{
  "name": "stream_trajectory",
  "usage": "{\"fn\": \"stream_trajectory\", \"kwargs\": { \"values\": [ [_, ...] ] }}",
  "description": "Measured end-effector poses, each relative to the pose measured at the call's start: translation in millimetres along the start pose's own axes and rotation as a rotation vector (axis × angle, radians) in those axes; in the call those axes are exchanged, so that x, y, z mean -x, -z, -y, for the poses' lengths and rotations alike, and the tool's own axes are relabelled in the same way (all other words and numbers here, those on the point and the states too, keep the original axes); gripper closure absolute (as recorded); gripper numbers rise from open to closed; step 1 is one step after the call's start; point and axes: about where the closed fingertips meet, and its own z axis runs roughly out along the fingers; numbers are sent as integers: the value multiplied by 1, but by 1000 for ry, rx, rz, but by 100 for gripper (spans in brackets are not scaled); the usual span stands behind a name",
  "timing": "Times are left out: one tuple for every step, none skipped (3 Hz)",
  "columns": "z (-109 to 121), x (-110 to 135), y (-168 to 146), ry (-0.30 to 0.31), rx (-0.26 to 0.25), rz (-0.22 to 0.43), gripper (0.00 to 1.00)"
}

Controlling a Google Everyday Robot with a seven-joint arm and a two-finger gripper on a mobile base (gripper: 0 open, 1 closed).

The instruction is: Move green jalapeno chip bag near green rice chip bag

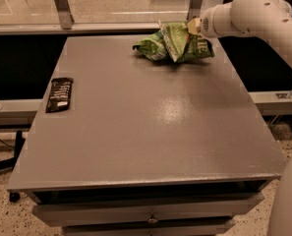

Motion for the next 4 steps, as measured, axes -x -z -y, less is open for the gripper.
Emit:
{"fn": "stream_trajectory", "kwargs": {
  "values": [
    [-11, -6, 1, -33, 20, 10, 100],
    [-11, -20, 10, -45, -5, -31, 100],
    [-2, -36, 26, -45, -64, -86, 100],
    [8, -49, 43, -43, -120, -134, 100]
  ]
}}
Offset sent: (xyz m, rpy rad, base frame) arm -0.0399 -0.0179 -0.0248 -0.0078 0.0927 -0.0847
